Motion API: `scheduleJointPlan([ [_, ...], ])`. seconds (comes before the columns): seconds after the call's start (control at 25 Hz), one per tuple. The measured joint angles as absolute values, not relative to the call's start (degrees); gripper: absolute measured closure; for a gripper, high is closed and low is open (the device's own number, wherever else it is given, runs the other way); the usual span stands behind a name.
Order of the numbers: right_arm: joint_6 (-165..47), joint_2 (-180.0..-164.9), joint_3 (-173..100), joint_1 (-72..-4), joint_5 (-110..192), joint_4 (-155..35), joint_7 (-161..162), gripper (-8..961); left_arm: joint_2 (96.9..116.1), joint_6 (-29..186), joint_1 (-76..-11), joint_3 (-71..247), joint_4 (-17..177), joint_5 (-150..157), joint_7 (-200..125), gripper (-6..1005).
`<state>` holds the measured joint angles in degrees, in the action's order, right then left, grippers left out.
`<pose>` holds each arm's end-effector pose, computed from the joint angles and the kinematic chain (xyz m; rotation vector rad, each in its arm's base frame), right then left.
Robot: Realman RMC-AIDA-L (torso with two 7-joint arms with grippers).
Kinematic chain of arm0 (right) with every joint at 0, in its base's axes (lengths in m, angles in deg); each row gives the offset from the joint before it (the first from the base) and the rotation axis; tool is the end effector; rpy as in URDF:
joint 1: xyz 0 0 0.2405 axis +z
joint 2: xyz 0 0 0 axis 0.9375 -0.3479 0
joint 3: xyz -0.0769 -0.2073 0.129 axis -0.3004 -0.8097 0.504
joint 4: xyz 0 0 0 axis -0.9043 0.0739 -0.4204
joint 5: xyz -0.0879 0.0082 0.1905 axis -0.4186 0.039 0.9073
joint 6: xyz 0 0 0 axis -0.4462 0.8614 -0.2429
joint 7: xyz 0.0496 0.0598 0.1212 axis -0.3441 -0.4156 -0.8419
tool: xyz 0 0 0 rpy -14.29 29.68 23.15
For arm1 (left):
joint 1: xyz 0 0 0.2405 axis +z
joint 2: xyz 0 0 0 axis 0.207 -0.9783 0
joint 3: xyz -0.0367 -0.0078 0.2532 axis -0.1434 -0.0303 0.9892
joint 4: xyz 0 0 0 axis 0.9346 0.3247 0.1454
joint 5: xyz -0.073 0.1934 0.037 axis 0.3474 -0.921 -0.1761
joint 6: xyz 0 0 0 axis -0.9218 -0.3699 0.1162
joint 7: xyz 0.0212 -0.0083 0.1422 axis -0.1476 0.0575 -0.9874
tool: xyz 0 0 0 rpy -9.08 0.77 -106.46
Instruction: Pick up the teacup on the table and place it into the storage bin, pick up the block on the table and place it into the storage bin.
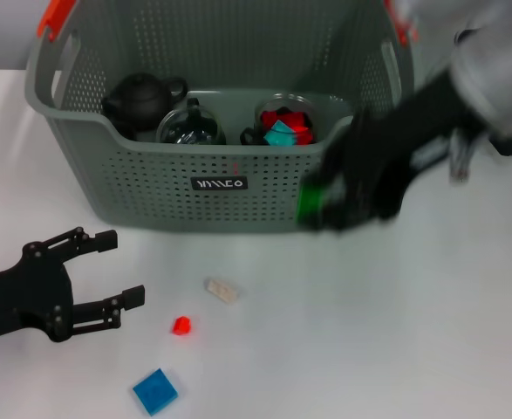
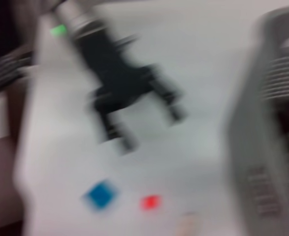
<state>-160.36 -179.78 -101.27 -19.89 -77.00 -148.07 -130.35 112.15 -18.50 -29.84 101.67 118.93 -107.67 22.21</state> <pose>0.0349 0.3295 0.0297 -3.0443 0.1398 -0.2782 -0.3259 0.2400 0.0298 -2.5708 -0.4948 -0.7809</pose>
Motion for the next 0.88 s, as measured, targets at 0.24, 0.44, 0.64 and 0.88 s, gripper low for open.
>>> scheduleJointPlan([
  [0.24, -153.9, -178.72, -91.7, -12.3, -86.7, -142.2, -129.2, 527, 112.1, -18.5, -30.5, 102.0, 118.8, -107.7, 22.1, 123],
  [0.44, -144.7, -177.05, -90.2, -7.5, -92.2, -129.4, -129.9, 526, 112.06, -18.5, -30.6, 102.2, 118.8, -107.7, 22.1, 123],
  [0.64, -135.6, -176.07, -90.2, -4.6, -94.4, -117.6, -129.8, 526, 111.97, -18.5, -30.7, 102.2, 118.9, -107.7, 22.4, 123],
  [0.88, -129.7, -176.6, -90.6, -3.8, -94.9, -111.1, -128.0, 526, 111.98, -18.5, -30.9, 102.1, 118.9, -107.8, 22.5, 122],
])
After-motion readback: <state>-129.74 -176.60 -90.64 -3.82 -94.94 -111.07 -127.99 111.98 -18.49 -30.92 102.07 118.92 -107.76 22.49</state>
